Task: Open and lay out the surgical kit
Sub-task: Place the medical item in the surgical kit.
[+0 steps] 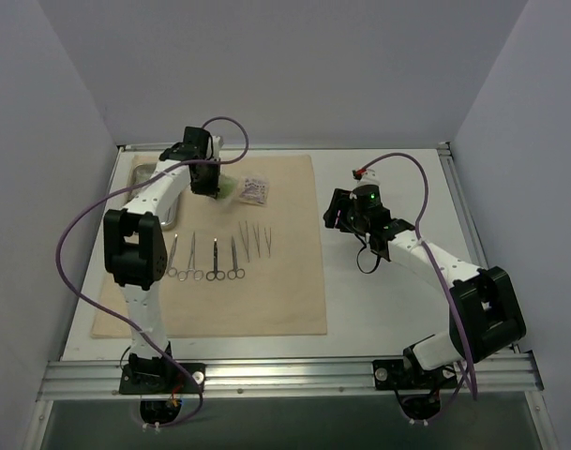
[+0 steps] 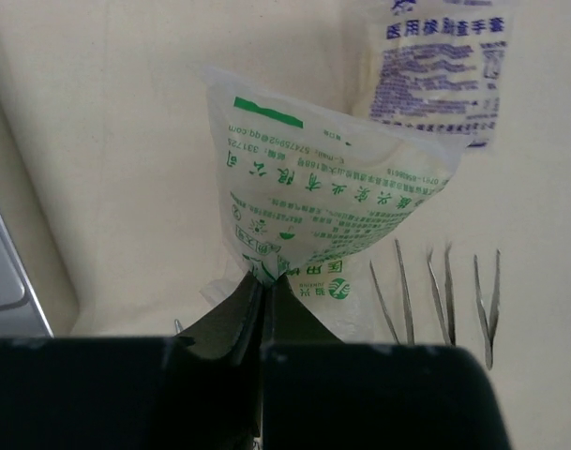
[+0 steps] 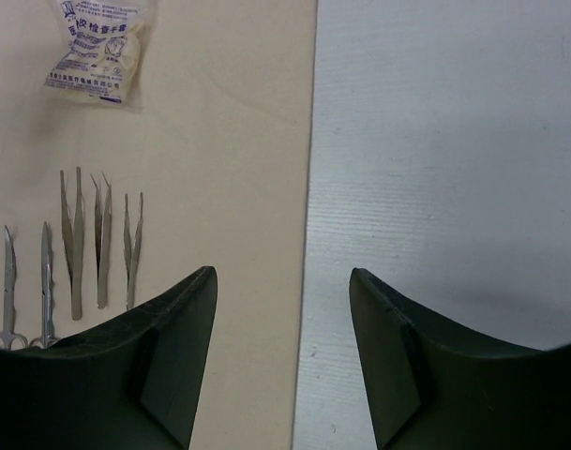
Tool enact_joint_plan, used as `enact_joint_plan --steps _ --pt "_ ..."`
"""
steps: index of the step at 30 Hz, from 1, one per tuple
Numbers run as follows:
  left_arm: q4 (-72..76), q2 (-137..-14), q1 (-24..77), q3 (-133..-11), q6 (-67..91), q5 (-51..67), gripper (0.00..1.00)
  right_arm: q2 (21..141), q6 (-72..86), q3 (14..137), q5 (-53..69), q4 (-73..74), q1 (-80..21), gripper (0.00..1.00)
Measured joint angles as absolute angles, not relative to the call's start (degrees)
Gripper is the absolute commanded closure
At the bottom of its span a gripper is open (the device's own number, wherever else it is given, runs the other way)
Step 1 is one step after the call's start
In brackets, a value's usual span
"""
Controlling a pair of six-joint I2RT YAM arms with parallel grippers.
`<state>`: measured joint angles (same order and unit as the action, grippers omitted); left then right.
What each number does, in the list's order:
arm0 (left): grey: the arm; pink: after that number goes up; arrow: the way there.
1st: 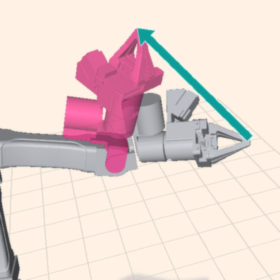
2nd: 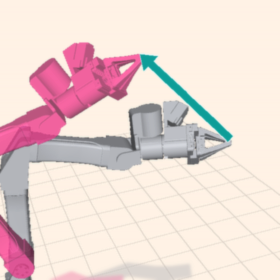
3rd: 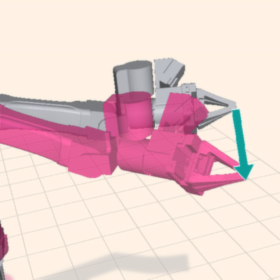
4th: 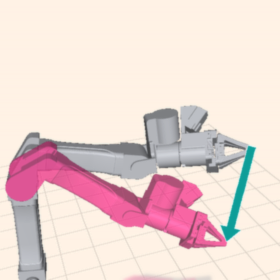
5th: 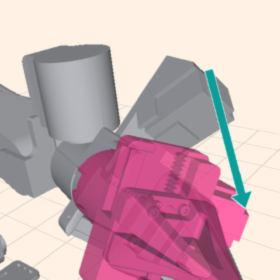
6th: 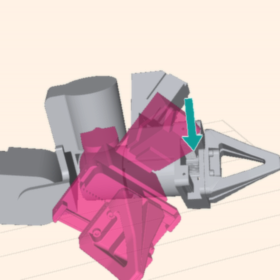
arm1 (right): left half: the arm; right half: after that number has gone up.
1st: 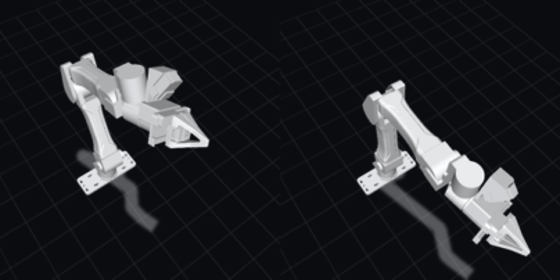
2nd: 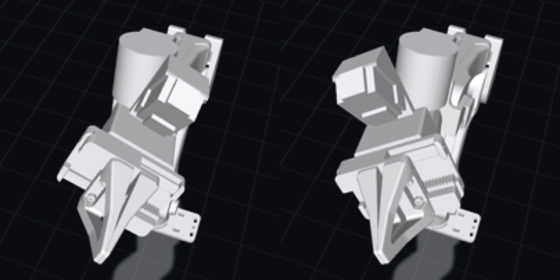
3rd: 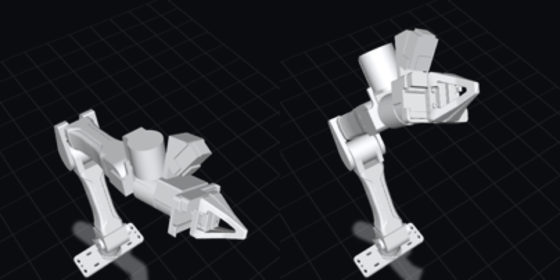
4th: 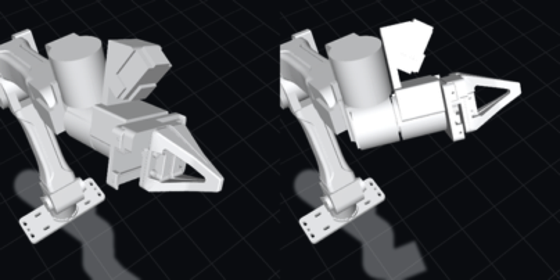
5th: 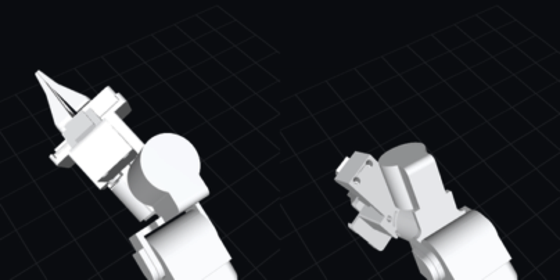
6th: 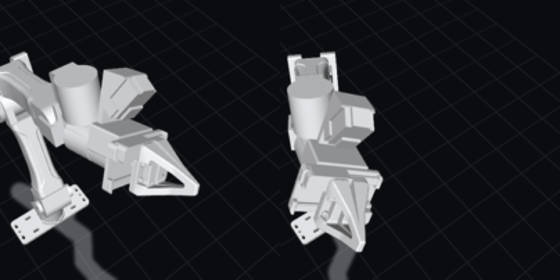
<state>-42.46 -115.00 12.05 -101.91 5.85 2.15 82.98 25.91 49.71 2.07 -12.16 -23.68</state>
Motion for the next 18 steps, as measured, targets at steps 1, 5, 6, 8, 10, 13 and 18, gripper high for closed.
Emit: enact_joint_plan --steps 1,5,6,8,10,13,18 --pt "-42.30 -116.92 11.90 -102.65 6.17 1.91 0.98 82.98 25.91 49.71 1.98 -12.16 -23.68 0.46" --pt "-41.08 -124.20 11.49 -107.63 7.14 0.19 0.97 82.98 25.89 49.84 1.69 -11.99 -23.66 0.46" --pt "-40.80 -125.67 11.40 -108.73 7.35 -0.12 0.97 82.98 25.89 49.91 1.69 -11.94 -23.66 0.46" --pt "-40.45 -128.11 11.35 -110.72 7.94 -0.84 0.96 82.98 25.89 50.06 1.67 -11.73 -23.66 0.46" --pt "-40.23 -130.30 11.22 -112.53 8.80 -1.39 0.94 82.98 25.87 50.11 1.65 -11.57 -23.66 0.46" --pt "-39.97 -132.42 10.92 -113.93 10.20 -1.91 0.91 82.96 25.82 50.17 1.54 -11.25 -23.66 0.46" --pt "-40.05 -134.43 9.39 -115.28 12.80 -2.02 0.61 82.87 25.69 50.17 0.40 -11.09 -23.64 0.46"
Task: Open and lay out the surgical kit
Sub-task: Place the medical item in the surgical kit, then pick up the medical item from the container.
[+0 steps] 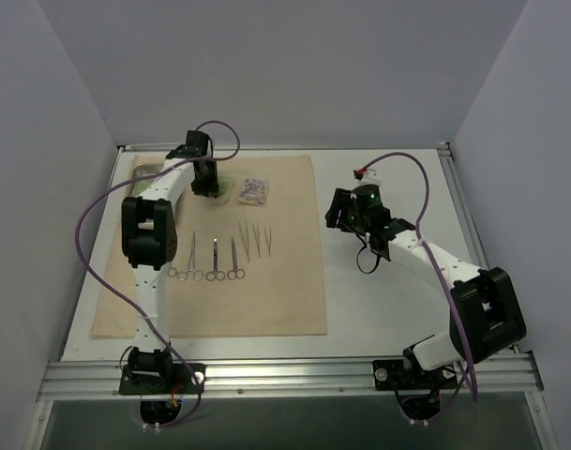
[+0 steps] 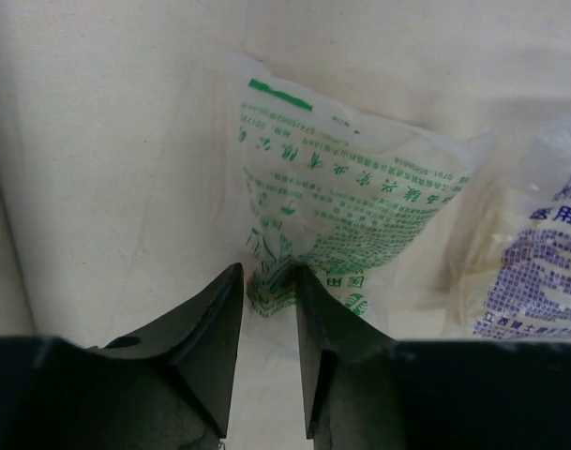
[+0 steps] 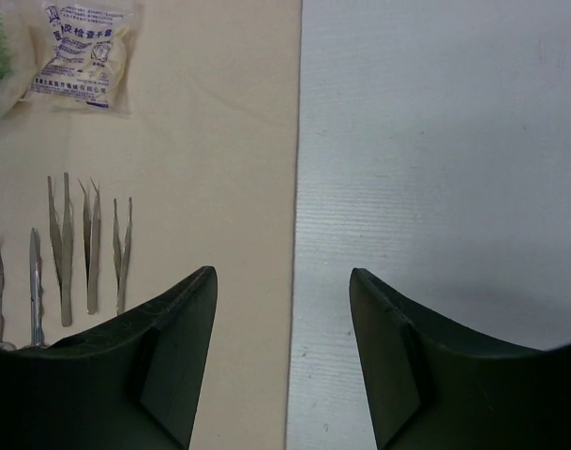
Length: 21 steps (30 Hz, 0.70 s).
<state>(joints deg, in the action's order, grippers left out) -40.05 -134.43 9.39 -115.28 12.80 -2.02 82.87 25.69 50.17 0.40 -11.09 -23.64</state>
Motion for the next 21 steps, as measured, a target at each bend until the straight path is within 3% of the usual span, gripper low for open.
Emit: enact_joint_plan --steps 16,21 --pt "-42.68 -130.52 7.64 -116.22 13.30 1.76 0.34 82.67 25.69 50.17 -0.12 -10.90 -23.62 0.46" --pt "-43.00 -123.55 5.34 -116.25 11.99 3.40 0.34 82.67 25.69 50.17 -0.10 -10.90 -23.62 0.46"
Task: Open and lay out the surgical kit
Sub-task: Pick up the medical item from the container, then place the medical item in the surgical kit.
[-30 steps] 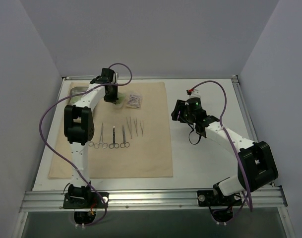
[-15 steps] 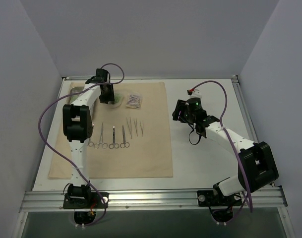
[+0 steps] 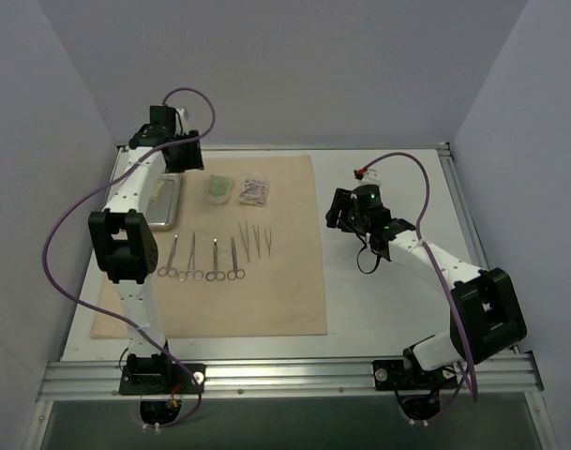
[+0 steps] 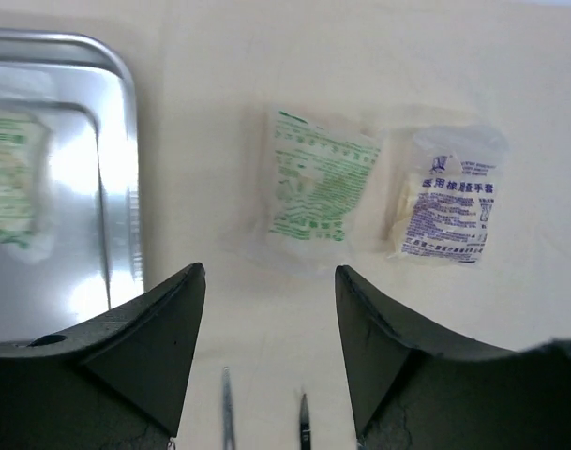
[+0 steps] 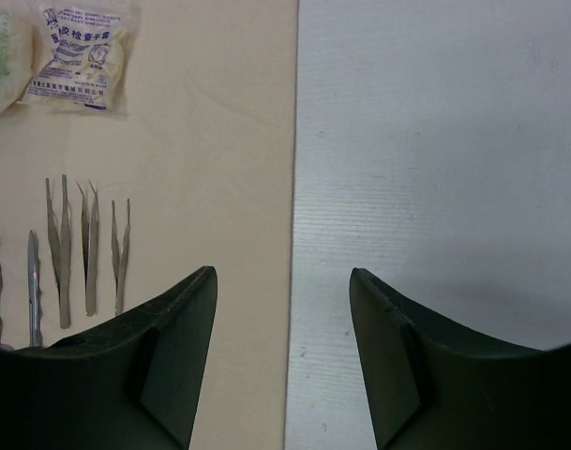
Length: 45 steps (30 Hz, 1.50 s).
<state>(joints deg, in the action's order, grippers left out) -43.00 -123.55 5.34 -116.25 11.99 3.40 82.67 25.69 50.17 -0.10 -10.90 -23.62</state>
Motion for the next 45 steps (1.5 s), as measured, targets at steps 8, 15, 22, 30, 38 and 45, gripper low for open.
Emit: enact_joint_plan --steps 8,15,22,30,38,45 --pt "-42.98 -119.85 -6.85 -118.54 4.71 -2.81 0.32 82.70 25.69 50.17 -0.05 -10.96 -23.62 0.46" --pt "-45.28 -131.46 -9.56 -124.97 -0.30 -6.02 0.49 82.72 25.69 50.17 -0.05 -11.05 -23.62 0.46" --pt "-47.68 -140.49 -9.89 -127.87 -3.31 -7.25 0.57 82.70 25.69 50.15 -0.08 -11.00 -23.62 0.46" --pt "-47.24 -141.53 -10.00 -128.95 -4.14 -7.20 0.98 82.70 25.69 50.15 -0.08 -10.90 -23.62 0.46" --pt "-46.61 -133.12 -9.87 -122.13 -1.56 -3.70 0.98 82.70 25.69 50.15 -0.10 -10.92 -23.62 0.46" --pt "-48.05 -117.80 -4.03 -119.35 5.61 0.60 0.98 83.07 25.47 50.48 -0.58 -10.92 -22.26 0.46"
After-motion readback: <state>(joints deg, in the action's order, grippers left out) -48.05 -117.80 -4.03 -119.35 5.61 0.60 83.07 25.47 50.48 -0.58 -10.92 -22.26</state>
